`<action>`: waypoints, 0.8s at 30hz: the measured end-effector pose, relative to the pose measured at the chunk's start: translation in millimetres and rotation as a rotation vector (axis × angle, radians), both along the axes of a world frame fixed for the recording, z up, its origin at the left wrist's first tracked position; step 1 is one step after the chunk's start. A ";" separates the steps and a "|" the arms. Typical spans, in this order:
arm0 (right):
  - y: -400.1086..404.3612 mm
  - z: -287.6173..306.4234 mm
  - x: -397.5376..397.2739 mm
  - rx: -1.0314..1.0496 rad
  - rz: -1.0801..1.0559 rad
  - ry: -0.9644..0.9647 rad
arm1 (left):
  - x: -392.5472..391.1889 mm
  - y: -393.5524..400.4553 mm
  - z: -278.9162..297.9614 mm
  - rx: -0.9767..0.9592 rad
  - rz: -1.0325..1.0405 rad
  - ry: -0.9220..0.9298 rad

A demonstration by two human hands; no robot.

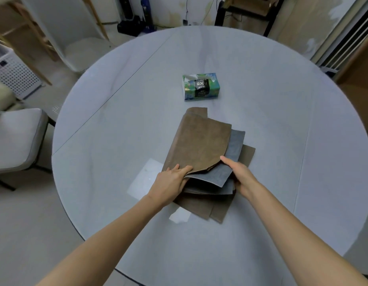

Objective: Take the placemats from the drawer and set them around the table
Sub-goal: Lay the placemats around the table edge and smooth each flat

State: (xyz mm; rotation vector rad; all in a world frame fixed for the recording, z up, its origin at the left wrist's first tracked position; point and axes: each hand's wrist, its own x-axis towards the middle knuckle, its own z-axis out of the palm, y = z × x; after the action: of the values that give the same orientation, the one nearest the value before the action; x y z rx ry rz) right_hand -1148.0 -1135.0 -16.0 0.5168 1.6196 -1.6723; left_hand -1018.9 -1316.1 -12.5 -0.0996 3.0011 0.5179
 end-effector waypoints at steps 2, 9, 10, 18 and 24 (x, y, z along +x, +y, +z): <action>-9.0 8.3 -3.9 -0.082 -0.059 0.006 | -0.3 1.5 3.6 0.127 0.150 0.103; -26.3 18.7 9.7 0.022 -0.034 0.093 | -3.9 -4.5 22.5 0.702 0.823 0.315; -30.9 20.2 11.1 0.019 -0.015 0.134 | -4.5 -9.4 22.8 0.739 0.875 0.341; -135.1 56.2 28.6 -0.188 0.180 0.373 | 8.0 -70.8 6.1 1.470 1.326 0.413; -198.9 20.0 68.0 -0.003 0.758 0.444 | 53.8 -114.0 -27.8 1.923 1.483 0.307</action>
State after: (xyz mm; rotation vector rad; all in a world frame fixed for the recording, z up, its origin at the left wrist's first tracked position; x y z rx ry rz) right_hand -1080.0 -1333.8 4.0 -0.4716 1.7986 -1.2392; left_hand -965.1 -1430.1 -40.3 -1.8303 0.6938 2.8875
